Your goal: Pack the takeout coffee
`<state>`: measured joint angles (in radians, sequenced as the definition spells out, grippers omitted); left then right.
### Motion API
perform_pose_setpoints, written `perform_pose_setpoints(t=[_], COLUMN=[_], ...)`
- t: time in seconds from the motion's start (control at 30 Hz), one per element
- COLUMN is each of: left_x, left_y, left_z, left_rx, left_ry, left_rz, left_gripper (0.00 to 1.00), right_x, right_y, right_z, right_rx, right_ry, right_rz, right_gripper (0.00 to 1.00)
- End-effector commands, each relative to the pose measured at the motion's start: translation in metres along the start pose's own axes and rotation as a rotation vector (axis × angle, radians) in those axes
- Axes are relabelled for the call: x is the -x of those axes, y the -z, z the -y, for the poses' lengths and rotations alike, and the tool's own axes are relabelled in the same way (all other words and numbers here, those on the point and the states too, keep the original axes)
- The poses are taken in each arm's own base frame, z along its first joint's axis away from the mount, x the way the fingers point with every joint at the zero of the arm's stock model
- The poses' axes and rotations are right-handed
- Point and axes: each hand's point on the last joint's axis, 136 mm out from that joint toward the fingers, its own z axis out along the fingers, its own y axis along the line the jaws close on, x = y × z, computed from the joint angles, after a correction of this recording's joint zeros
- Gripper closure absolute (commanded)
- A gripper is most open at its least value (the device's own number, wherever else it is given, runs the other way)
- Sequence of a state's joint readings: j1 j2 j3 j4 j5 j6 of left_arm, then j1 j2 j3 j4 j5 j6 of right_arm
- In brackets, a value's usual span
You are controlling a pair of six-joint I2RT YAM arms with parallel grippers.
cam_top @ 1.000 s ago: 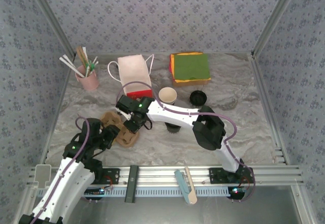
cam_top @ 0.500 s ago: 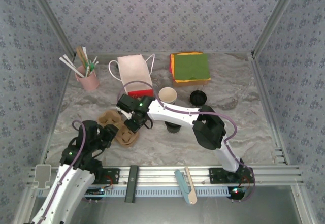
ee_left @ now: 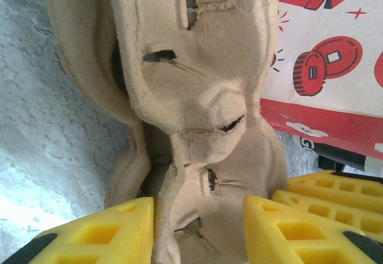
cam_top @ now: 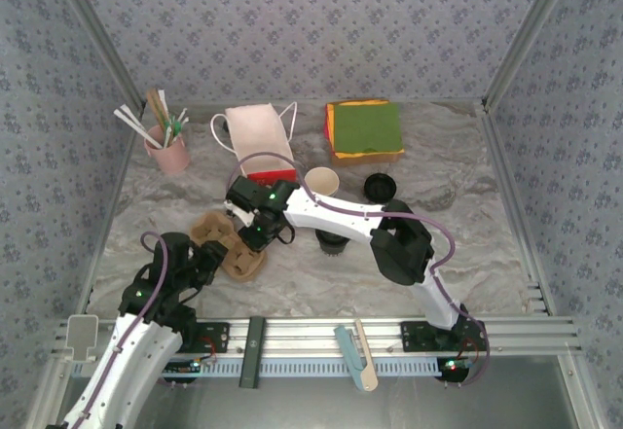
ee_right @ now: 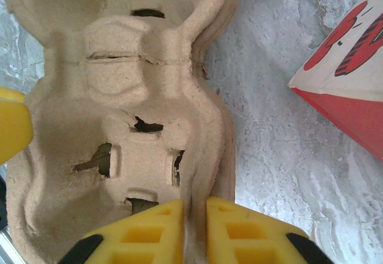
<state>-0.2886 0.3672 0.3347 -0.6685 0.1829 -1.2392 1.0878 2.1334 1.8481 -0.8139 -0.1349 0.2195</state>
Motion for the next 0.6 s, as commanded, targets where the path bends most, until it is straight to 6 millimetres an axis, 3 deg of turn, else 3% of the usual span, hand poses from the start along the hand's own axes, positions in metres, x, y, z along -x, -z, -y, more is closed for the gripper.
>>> perform_pose_setpoints(t=[0.0, 0.3, 0.37, 0.43, 0.57], left_x=[0.003, 0.004, 0.004, 0.004, 0.005], left_y=[0.004, 0.004, 0.003, 0.003, 0.001], left_z=[0.012, 0.007, 0.007, 0.008, 0.007], left_rx=[-0.044, -0.016, -0.016, -0.014, -0.007], left_ry=[-0.025, -0.032, -0.034, -0.037, -0.042], left_rz=[0.018, 0.022, 0.022, 0.021, 0.02], left_gripper=[0.58, 0.61, 0.63, 0.65, 0.69], right_x=[0.006, 0.006, 0.004, 0.004, 0.006], right_y=[0.013, 0.005, 0.002, 0.002, 0.005], right_z=[-0.004, 0.006, 0.006, 0.003, 0.001], right_rx=[-0.001, -0.006, -0.004, 0.011, 0.014], right_ry=[-0.004, -0.055, -0.057, -0.057, -0.053], right_rz=[0.014, -0.004, -0.017, -0.019, -0.009], right_gripper=[0.78, 0.72, 0.72, 0.78, 0.78])
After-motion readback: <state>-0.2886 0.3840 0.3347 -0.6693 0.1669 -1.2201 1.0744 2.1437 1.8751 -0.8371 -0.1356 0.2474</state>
